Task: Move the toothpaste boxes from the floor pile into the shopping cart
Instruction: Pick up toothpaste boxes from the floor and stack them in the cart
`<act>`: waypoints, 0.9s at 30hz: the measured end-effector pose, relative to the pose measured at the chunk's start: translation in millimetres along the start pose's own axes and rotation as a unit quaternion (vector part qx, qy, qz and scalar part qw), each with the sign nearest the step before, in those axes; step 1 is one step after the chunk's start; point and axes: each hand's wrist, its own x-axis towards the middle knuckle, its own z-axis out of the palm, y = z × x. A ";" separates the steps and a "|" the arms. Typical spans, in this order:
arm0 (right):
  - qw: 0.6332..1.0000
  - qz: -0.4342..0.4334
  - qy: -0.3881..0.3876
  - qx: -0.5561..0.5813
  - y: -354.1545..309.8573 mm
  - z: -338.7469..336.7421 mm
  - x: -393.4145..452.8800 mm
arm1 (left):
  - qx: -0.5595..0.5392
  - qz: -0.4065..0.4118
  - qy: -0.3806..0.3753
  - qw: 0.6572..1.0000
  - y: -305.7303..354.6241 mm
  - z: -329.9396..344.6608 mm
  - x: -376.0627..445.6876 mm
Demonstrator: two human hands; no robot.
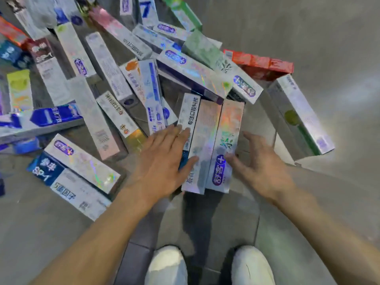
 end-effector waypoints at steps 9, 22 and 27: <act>0.968 0.054 0.070 0.235 -0.7 36.2 36.0 | 0.098 0.065 -0.005 0.993 -5.0 10.2 14.8; 0.967 0.130 0.042 0.213 32.9 49.4 51.8 | 0.110 0.078 -0.002 0.991 -0.6 10.0 4.6; 0.962 0.168 0.060 0.207 50.6 34.6 38.2 | 0.067 0.056 -0.002 0.996 22.5 10.1 -0.8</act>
